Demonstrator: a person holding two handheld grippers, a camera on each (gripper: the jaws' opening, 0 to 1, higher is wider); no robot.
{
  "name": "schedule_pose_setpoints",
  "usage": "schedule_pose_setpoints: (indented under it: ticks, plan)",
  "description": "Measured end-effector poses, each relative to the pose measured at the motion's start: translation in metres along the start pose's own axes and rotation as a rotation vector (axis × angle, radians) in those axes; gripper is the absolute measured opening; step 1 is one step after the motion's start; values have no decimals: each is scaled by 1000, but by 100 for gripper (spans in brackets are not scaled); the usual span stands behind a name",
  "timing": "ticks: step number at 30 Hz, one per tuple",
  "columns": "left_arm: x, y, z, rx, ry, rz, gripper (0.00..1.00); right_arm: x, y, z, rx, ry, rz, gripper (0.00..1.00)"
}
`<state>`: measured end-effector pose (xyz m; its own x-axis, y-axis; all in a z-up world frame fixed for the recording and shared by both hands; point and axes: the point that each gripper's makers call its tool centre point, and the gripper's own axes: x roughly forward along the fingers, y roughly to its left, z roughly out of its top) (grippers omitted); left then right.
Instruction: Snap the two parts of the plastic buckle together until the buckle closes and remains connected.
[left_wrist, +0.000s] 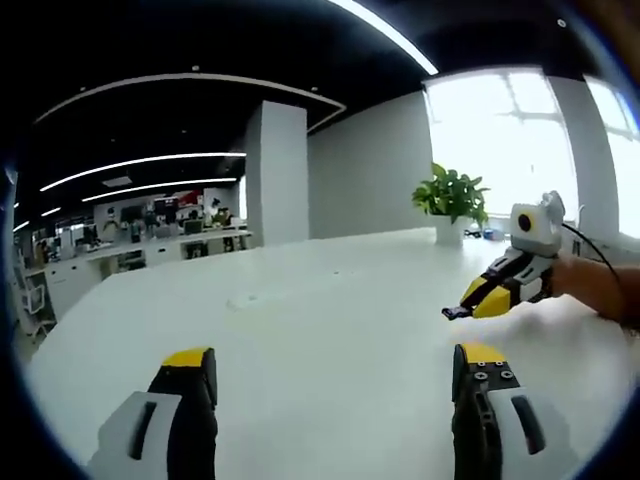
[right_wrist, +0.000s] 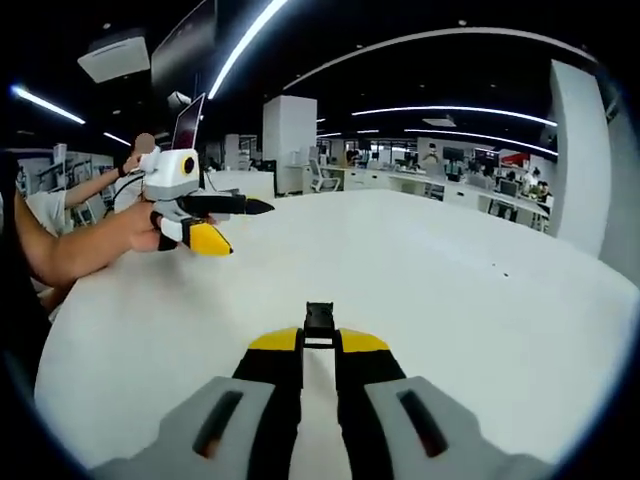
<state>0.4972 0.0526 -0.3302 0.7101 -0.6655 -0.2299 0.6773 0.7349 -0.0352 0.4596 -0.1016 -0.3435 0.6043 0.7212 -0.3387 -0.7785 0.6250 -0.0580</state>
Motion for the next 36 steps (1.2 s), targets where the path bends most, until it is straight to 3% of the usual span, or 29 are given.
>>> schedule_pose_setpoints:
  ticks: [19, 25, 36]
  plan:
    - [4, -10, -7, 14, 31, -38, 99, 21, -35, 2, 41, 25, -93, 9]
    - [8, -16, -13, 47, 67, -42, 99, 31, -44, 6, 37, 23, -108, 9]
    - [9, -22, -10, 44, 56, -58, 99, 42, -64, 10, 83, 12, -170, 9]
